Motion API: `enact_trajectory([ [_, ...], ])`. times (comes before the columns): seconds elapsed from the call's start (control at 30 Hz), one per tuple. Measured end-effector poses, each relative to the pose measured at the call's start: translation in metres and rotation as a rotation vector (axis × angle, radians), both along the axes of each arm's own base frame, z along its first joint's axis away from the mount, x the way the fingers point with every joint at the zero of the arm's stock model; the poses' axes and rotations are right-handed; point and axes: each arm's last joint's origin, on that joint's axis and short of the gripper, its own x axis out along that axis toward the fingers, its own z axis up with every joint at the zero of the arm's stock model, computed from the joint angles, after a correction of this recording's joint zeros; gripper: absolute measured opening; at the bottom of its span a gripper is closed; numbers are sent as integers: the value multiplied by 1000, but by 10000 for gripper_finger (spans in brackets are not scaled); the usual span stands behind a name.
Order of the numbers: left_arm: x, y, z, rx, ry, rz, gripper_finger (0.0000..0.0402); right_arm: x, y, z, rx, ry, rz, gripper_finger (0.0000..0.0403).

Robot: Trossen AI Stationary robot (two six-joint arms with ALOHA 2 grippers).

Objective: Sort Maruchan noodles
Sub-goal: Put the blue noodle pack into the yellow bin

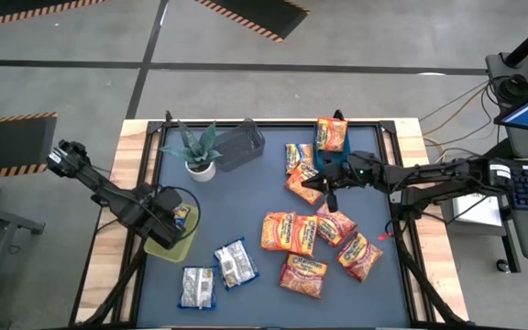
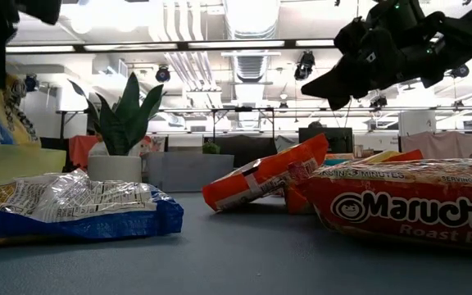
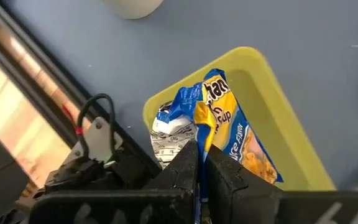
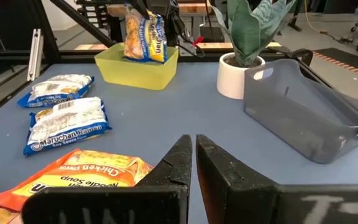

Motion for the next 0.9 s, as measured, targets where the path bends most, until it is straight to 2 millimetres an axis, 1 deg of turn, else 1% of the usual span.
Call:
enact_trajectory([
  [0.17, 8, 0, -14, 29, 13, 14, 0, 3, -1, -3, 2, 7, 0, 13],
  [0.4, 28, -8, -29, 55, -20, 22, 0, 4, -1, -5, 5, 11, 0, 13],
  [0.63, 44, -16, -45, 66, 0, 29, 0, 4, -1, -5, 5, 12, 0, 13],
  [0.8, 51, -20, -51, 53, -22, 30, 0, 4, -1, -5, 5, 12, 0, 13],
  [0.9, 55, -23, -50, 35, -51, 31, 0, 4, -1, -5, 5, 12, 0, 13],
])
